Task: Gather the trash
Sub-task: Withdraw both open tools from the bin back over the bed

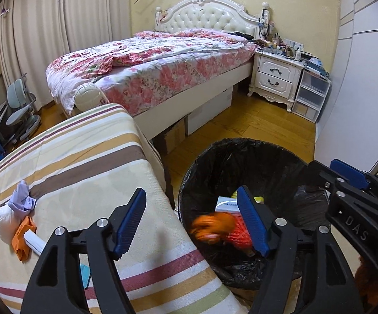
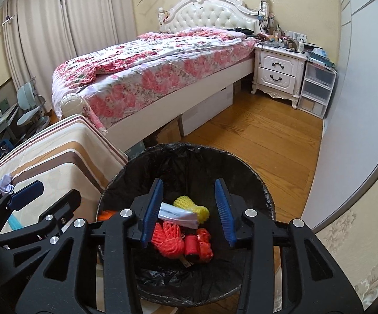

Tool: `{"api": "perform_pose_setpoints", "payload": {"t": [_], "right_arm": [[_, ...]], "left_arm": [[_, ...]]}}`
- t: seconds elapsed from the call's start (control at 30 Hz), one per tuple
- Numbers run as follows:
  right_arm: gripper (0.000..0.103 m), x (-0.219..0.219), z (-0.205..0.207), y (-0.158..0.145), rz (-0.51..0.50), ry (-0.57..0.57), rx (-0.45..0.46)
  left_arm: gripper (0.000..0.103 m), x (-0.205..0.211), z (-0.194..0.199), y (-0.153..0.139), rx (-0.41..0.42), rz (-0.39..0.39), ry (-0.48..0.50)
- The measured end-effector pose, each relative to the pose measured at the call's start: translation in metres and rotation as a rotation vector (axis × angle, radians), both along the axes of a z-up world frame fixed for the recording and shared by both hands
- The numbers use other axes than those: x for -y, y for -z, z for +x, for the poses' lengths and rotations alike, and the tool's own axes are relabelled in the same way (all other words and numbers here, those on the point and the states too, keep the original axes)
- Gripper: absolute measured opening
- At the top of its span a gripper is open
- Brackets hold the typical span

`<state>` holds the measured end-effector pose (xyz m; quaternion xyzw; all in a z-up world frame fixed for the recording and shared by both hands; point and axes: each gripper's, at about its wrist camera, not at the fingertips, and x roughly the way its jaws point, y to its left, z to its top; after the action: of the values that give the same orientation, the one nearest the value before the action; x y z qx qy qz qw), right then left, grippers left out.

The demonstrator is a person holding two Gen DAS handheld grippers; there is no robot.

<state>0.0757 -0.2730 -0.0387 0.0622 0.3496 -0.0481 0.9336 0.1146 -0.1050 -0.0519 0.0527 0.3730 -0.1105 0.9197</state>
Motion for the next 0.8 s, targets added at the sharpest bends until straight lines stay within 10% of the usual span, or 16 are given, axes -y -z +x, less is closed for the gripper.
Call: {"api": "perform_pose_setpoints", "payload": {"t": [0.8], "right_arm": [[0.052, -0.057, -0.024, -0.011, -0.007, -0.117, 0.004]], "left_arm": [[0.072, -0.071, -0.045, -0.026, 0.070, -0.006, -0.129]]}}
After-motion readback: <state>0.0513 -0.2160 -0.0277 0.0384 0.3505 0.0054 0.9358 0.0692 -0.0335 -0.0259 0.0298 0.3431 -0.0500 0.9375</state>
